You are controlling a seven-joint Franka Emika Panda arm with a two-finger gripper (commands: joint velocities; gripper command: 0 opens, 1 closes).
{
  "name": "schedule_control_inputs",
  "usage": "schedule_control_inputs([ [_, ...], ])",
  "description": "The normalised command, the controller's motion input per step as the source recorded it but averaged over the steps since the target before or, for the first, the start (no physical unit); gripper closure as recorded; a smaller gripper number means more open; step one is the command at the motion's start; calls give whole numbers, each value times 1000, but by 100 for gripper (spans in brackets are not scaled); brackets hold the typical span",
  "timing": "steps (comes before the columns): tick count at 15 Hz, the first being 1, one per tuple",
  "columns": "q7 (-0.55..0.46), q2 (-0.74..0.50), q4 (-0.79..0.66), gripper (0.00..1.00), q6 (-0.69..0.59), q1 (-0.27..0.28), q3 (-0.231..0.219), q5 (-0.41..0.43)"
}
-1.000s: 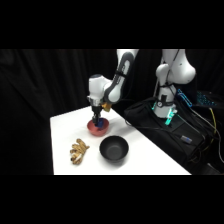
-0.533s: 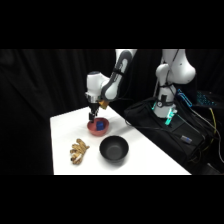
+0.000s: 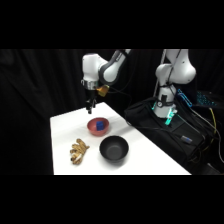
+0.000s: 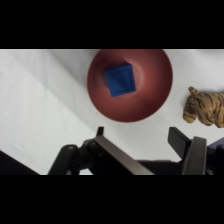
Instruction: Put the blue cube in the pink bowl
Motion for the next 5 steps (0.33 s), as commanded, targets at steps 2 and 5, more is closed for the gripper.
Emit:
schedule_control_inputs([
  [2, 74, -337, 158, 0, -511, -47, 60, -138],
  [5, 89, -204, 245, 0, -452, -82, 82, -139],
])
